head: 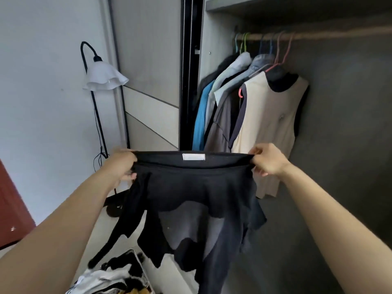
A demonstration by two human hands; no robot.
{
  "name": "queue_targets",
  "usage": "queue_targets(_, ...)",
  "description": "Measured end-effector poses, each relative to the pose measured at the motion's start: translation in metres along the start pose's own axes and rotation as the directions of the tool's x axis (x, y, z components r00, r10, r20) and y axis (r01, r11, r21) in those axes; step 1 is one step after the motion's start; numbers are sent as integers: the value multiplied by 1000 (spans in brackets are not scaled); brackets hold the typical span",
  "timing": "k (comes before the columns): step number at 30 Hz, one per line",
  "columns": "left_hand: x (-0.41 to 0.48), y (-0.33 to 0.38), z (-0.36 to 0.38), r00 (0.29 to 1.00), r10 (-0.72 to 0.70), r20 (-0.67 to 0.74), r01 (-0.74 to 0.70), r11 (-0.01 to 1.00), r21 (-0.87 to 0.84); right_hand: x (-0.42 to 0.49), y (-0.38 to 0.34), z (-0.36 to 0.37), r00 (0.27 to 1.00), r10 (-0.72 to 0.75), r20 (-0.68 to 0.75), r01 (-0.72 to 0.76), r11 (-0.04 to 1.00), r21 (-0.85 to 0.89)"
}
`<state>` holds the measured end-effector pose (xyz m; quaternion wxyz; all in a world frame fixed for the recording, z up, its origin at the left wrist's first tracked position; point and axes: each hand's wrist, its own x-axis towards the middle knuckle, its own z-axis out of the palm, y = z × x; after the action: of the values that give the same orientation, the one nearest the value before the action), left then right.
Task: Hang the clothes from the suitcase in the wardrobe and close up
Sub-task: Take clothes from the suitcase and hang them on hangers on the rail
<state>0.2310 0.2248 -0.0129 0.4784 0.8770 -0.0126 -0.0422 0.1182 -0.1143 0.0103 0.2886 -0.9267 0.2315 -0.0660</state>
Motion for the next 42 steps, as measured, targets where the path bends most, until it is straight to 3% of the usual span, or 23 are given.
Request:
queue_targets(2,4,-4,17,999,8,49,-12,996,87,-11,18,0,973,162,162,-116,958,-262)
queue_targets(4,6,3,33,997,3,83,-8,998,64,-19,30,-9,945,283,165,-234,936,-264)
queue_targets(5,7,9,39,992,-5,122,8,1000,-23,-19,31,-15,951,290,105,-273,950,-155)
queue_targets(7,3,35,48,968,-32,249,71,986,-149,-21,27,-31,939,338,60,-342,909,237)
queue_targets(9,-2,62,57,912,7,410,121,951,-285,-25,22,-46,932,358,55,-307,699,646)
queue_targets(10,-5,78,61,874,59,483,119,937,-329,-28,19,-56,929,371,3,-241,595,767)
queue_targets(12,-8,103,68,808,134,574,90,934,-345,-34,14,-72,911,398,-107,-124,513,849)
queue_targets(13,-10,119,73,767,173,618,67,936,-346,-37,14,-88,888,418,-191,-81,552,830)
queue_targets(14,-9,126,74,753,189,630,45,941,-336,-36,14,-96,866,417,-276,-80,661,746)
queue_targets(16,-6,144,82,727,225,649,15,939,-343,-38,20,-124,813,350,-465,-181,911,370)
queue_targets(17,-7,154,87,722,237,650,13,934,-356,-39,24,-139,820,291,-493,-243,957,159)
queue_targets(20,-14,182,106,771,303,561,-57,909,-413,-43,26,-174,909,292,-296,-347,925,-154)
queue_targets(22,-22,203,120,818,361,448,-136,878,-458,-45,22,-193,923,369,-111,-384,903,-193)
queue_targets(24,-26,228,137,832,429,353,-236,847,-476,-44,18,-216,921,385,-56,-389,908,-155)
queue_targets(26,-28,250,153,812,503,296,-347,825,-447,-41,14,-240,907,306,-290,-358,922,-145)
queue_targets(27,-30,257,159,793,544,274,-405,807,-430,-39,14,-250,863,239,-446,-367,903,-225)
queue_targets(29,-38,269,173,754,602,263,-478,777,-409,-35,22,-266,745,105,-659,-497,746,-442)
queue_targets(32,-50,275,189,736,616,281,-483,769,-419,-24,43,-276,716,61,-695,-645,440,-625)
queue_targets(35,-47,269,198,744,600,294,-471,783,-406,-12,63,-280,726,66,-685,-669,298,-681)
queue_targets(39,-31,256,198,767,583,268,-473,796,-377,-4,72,-287,713,105,-693,-683,329,-653)
queue_targets(42,-18,246,195,785,572,240,-476,804,-357,0,69,-293,654,199,-729,-695,538,-477)
